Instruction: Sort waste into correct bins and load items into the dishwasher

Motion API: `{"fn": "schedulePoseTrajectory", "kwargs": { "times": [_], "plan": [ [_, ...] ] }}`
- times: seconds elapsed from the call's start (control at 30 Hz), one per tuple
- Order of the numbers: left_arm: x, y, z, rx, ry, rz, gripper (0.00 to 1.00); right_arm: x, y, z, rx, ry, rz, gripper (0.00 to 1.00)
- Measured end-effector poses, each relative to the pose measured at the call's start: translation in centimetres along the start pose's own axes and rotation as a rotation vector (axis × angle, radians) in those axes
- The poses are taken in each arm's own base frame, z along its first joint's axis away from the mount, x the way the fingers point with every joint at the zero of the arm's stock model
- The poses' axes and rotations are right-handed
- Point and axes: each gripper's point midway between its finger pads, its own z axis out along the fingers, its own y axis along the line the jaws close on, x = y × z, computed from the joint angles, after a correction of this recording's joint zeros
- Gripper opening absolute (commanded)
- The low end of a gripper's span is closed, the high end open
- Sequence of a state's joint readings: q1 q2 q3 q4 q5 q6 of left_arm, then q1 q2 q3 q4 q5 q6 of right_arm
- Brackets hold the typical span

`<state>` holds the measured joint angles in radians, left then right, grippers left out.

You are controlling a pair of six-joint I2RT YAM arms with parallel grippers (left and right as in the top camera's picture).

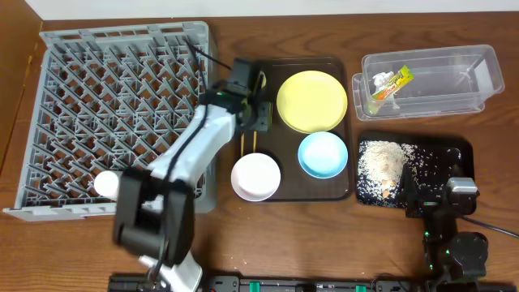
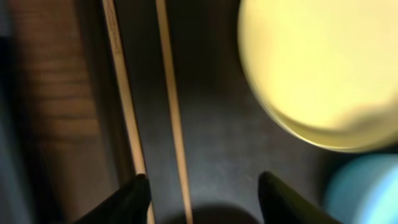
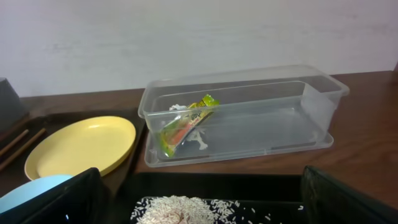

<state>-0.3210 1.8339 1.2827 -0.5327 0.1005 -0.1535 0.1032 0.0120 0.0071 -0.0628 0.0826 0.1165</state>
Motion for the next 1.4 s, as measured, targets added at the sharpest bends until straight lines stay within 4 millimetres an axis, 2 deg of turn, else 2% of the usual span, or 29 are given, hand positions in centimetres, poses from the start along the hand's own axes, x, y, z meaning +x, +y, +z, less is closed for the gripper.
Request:
{"fn": "schedulePoseTrajectory", "kwargs": {
  "times": [0.07,0.2,0.23,0.33,0.53,0.6,0.67,0.73,0.8,0.93,1.03,1.13,1.3,1.4],
  "plan": [
    [0.7,0.4,2.1,-0.016,0.036,-0.004,0.49,0.0,0.0,0.0,0.0,0.0,0.0,0.99],
    [2.2,1.1,5.7,-0.042,0.098,-0.005,0.39,0.0,0.0,0.0,0.0,0.0,0.0,0.99],
    [1.6,1.0,5.7,-0.043,0.081,-0.01,0.34,0.0,0.0,0.0,0.0,0.0,0.0,0.99],
    [1.0,0.9,6.2,-0.039,0.069,-0.03,0.08,0.0,0.0,0.0,0.0,0.0,0.0,0.99],
    [1.1,0.5,6.2,-0.017,0.077,-0.067,0.08,0.0,0.0,0.0,0.0,0.0,0.0,0.99],
    [1.7,0.7,5.9,-0.02,0.104,-0.082,0.08,0.0,0.0,0.0,0.0,0.0,0.0,0.99],
    [2.3,1.1,4.9,-0.028,0.135,-0.101,0.08,0.0,0.0,0.0,0.0,0.0,0.0,0.99],
    [2.7,1.8,3.1,-0.034,0.154,-0.121,0.08,0.0,0.0,0.0,0.0,0.0,0.0,0.99],
    [1.8,2.6,0.1,-0.03,0.116,-0.142,0.08,0.0,0.0,0.0,0.0,0.0,0.0,0.99],
    [-1.8,4.6,-7.7,-0.046,-0.074,-0.157,0.07,0.0,0.0,0.0,0.0,0.0,0.0,0.99],
    [-2.9,6.5,-11.5,-0.092,-0.157,-0.148,0.08,0.0,0.0,0.0,0.0,0.0,0.0,0.99],
    [-1.8,8.3,-12.0,-0.148,-0.12,-0.108,0.08,0.0,0.0,0.0,0.0,0.0,0.0,0.99],
    [-0.1,11.1,-10.0,-0.251,-0.028,-0.056,0.08,0.0,0.0,0.0,0.0,0.0,0.0,0.99],
    [0.2,11.9,-9.3,-0.287,0.003,-0.027,0.08,0.0,0.0,0.0,0.0,0.0,0.0,0.99]
  ]
}}
